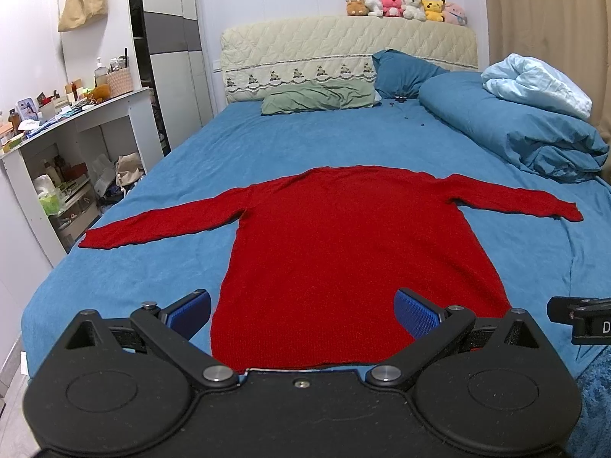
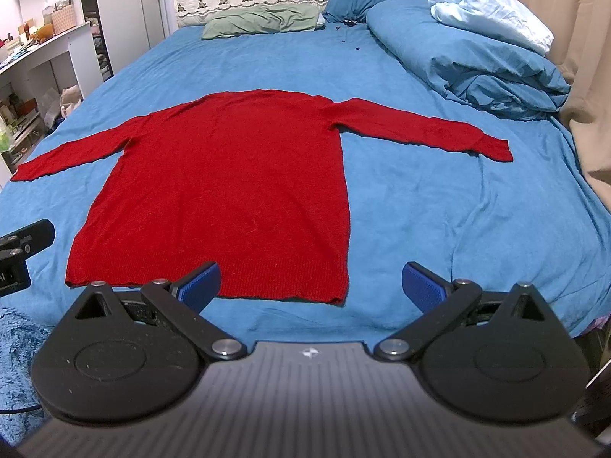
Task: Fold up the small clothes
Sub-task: 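Grasp the sweater sleeve cuff with the right gripper and lift it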
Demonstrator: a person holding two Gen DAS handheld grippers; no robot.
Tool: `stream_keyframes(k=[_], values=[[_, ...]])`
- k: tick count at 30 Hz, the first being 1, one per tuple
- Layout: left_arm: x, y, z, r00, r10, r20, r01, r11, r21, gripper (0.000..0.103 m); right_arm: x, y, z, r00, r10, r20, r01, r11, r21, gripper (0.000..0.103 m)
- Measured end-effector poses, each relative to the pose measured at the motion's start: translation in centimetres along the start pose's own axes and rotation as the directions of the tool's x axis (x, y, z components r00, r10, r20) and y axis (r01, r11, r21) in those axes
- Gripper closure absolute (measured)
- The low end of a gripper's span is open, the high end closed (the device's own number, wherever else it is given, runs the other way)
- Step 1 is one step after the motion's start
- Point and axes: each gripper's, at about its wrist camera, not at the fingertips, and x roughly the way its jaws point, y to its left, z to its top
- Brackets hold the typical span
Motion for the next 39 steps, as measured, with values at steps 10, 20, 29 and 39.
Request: stream_keyframes(k=[10, 20, 29, 39], values=[[1.5, -1.3, 5.0, 0.999, -0.03, 0.042, 0.031, 0.999, -0.026, 0.0, 0.8, -2.4, 2.5, 0.999, 0.03, 0.045, -0.033, 0.997, 0.075, 0.0], [13.0, -7.2, 16.5, 0.982, -0.143, 0.126, 0.146, 0.989, -0.013, 0.0, 9.3, -14.0, 11.0, 0.987, -0.026, 0.156, -0.015, 0.967, 0.254, 0.0], [29.0, -13.1, 18.4, 0.977, -0.211, -0.026, 0.211, 0.977, -0.007, 0.0, 22.2, -24.5, 12.8, 0.975, -0.105, 0.198, 0.011, 0.904, 0.427, 0.0], [41.0, -16.7, 15.4, 0.969, -0.193, -0.156, 0.207, 0.975, 0.083, 0.0, 34.7, -29.9, 12.1, 0.983, -0.161, 0.082, 0.09, 0.828, 0.553, 0.018]])
